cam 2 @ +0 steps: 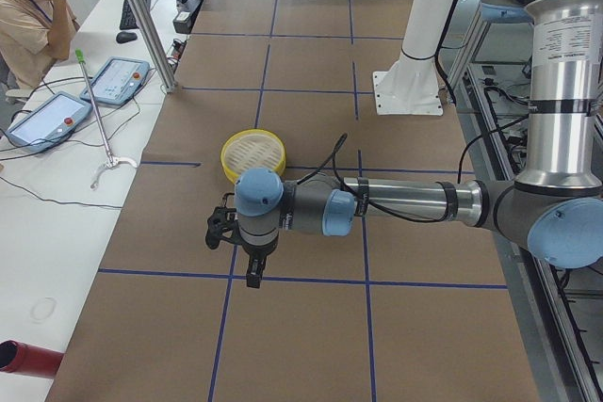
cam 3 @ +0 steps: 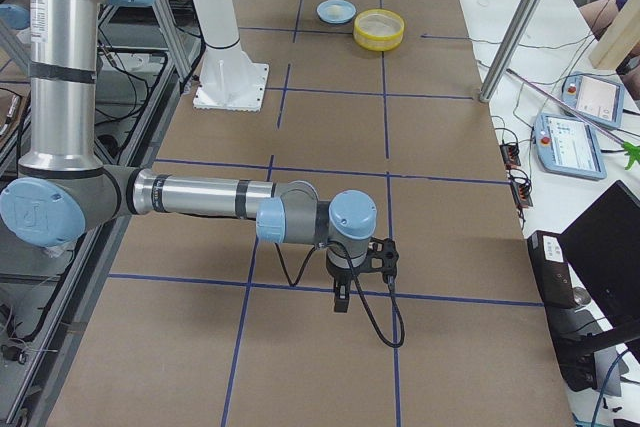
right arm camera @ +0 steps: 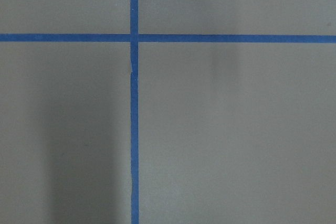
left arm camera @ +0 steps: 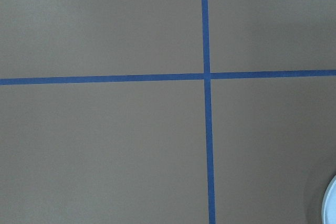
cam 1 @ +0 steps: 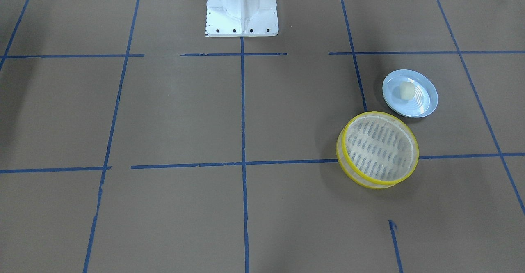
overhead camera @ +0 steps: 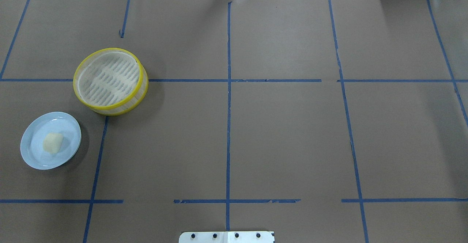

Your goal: Place bun in steamer

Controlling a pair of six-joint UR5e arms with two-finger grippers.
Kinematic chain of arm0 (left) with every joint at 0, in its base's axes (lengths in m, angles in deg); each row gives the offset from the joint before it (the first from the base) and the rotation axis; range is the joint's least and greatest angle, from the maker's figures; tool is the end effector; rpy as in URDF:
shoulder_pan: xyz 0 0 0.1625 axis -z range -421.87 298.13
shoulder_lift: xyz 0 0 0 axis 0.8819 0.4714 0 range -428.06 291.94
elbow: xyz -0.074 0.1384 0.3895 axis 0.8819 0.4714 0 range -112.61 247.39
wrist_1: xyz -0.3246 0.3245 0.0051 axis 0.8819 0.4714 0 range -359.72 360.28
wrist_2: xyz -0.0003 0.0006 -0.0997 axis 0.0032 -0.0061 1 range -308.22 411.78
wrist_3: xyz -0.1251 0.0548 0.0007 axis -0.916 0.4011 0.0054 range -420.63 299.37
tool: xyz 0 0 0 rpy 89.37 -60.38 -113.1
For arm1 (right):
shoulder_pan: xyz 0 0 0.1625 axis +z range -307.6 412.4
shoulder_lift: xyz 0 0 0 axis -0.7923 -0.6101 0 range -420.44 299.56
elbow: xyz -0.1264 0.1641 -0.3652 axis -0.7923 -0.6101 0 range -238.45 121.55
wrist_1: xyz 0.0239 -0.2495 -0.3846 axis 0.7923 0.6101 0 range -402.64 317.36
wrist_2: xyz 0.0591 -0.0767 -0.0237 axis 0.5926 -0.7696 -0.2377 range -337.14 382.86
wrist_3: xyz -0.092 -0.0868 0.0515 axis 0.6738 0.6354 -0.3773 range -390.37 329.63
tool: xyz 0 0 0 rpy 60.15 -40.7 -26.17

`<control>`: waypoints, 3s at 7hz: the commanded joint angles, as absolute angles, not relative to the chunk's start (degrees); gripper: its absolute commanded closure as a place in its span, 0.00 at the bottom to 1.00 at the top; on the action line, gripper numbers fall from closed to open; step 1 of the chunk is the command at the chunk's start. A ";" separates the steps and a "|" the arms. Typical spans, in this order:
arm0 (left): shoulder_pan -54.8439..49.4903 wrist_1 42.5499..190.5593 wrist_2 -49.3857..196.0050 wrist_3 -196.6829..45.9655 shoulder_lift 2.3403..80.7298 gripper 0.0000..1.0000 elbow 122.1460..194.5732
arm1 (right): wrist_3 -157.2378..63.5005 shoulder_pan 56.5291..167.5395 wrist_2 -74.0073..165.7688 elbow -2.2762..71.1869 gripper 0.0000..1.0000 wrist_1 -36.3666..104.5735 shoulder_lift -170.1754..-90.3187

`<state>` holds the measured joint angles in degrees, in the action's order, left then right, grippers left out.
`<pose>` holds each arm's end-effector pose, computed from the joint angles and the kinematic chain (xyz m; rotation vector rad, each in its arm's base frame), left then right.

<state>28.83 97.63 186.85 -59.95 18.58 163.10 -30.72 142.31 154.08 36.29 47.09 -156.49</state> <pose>-0.0431 -0.5283 0.6420 0.1699 0.7828 0.0663 0.0425 -0.4928 0.6945 -0.0203 -0.7194 0.0109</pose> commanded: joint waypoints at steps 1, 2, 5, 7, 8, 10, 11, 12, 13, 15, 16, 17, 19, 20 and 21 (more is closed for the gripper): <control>17.04 105.89 186.34 -79.81 18.95 0.00 167.72 | -30.72 142.31 154.08 36.29 0.00 47.09 -156.50; 14.79 109.75 186.42 -86.84 18.78 0.00 169.76 | -30.72 142.31 154.08 36.29 0.00 47.09 -156.50; -2.58 116.26 175.23 -101.90 18.69 0.00 171.19 | -30.72 142.31 154.08 36.29 0.00 47.09 -156.50; -9.90 116.38 174.91 -108.51 18.60 0.01 170.75 | -30.72 142.31 154.08 36.29 0.00 47.09 -156.50; -10.36 116.64 175.35 -110.70 18.60 0.04 170.58 | -30.72 142.31 154.08 36.29 0.00 47.09 -156.42; -12.29 117.34 175.35 -111.52 18.60 0.06 169.09 | -30.72 142.31 154.08 36.29 0.00 47.09 -156.50; -13.96 120.04 175.26 -111.86 18.60 0.08 168.04 | -30.72 142.31 154.08 36.29 0.00 47.09 -156.50; -14.49 120.50 175.26 -111.69 18.51 0.08 167.76 | -30.72 142.31 154.08 36.29 0.00 47.09 -156.50; -16.15 120.60 175.26 -111.78 18.43 0.10 166.54 | -30.72 142.31 154.08 36.29 0.00 47.09 -156.50; -16.43 120.68 175.35 -111.69 17.82 0.11 166.27 | -30.72 142.31 154.08 36.29 0.00 47.09 -156.50; -16.43 120.69 175.35 -111.69 17.29 0.11 166.79 | -30.72 142.31 154.08 36.29 0.00 47.09 -156.50; -16.43 120.60 175.35 -111.61 17.11 0.13 166.88 | -30.72 142.31 154.08 36.29 0.00 47.09 -156.42; -16.43 120.69 175.35 -111.52 16.58 0.19 166.97 | -30.72 142.31 154.08 36.29 0.00 47.09 -156.50; -16.52 120.69 175.44 -111.52 16.58 0.27 166.88 | -30.72 142.31 154.08 36.29 0.00 47.09 -156.42; -16.43 120.60 175.79 -111.60 16.49 0.39 167.06 | -30.72 142.31 154.08 36.29 0.00 47.09 -156.50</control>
<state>-16.47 120.67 175.50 -111.55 16.59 166.95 -30.72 142.31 154.08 36.29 47.09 -156.47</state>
